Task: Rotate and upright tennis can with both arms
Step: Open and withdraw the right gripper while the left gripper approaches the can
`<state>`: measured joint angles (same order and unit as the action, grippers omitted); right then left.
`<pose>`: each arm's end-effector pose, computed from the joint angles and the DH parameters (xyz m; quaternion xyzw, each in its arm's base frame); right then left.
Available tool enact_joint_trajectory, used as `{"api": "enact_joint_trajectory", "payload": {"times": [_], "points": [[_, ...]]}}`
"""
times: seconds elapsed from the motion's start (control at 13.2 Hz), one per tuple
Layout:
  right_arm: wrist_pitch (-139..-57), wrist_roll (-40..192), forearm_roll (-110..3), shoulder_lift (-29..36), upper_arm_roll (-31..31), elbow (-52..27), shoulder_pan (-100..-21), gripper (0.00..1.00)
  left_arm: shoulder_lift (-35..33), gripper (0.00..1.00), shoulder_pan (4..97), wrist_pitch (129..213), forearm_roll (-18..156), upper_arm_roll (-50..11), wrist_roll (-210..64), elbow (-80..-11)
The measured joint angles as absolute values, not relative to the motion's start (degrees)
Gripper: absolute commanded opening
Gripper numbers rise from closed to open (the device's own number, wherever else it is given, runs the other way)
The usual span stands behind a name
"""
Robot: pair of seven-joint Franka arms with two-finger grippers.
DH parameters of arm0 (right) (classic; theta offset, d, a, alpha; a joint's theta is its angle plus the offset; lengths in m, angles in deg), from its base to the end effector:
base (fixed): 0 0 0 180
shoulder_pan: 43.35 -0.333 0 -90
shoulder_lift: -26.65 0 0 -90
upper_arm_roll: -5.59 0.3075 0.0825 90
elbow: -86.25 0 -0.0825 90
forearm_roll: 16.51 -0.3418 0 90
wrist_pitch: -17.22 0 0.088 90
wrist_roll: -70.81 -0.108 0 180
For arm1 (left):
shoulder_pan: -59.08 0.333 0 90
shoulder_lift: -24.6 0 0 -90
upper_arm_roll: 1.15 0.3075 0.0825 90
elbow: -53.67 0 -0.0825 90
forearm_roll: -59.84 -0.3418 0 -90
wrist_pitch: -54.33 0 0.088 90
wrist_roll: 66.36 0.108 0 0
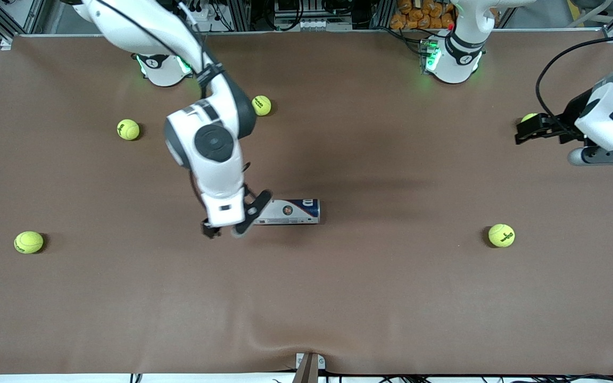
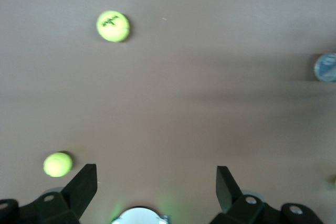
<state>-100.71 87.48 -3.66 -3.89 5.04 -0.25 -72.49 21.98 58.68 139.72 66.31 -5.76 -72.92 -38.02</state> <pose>0.5844 0.3060 0.3687 0.8968 0.4305 0.0182 0.1003 0.5107 -0.0568 0.5735 0.9952 0.0132 -0.0830 0.0501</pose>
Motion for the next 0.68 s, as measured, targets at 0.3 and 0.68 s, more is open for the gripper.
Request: {"api": "enact_joint_trajectory", "payload": {"times": [0.3,0.68], "points": [[-100.15,79.24,-5.51,-3.56,4.94,-0.37,-67.22,1.0,16.18,1.0,59.42,140.18,82.34,-5.13,-72.02,-38.03],[-98.46,79.08,-9.34,-3.52,4.83,-0.65,-57.21,1.0,7.63,1.0,60.38,143.83,101.6,-4.94,-68.35,-37.99]]}}
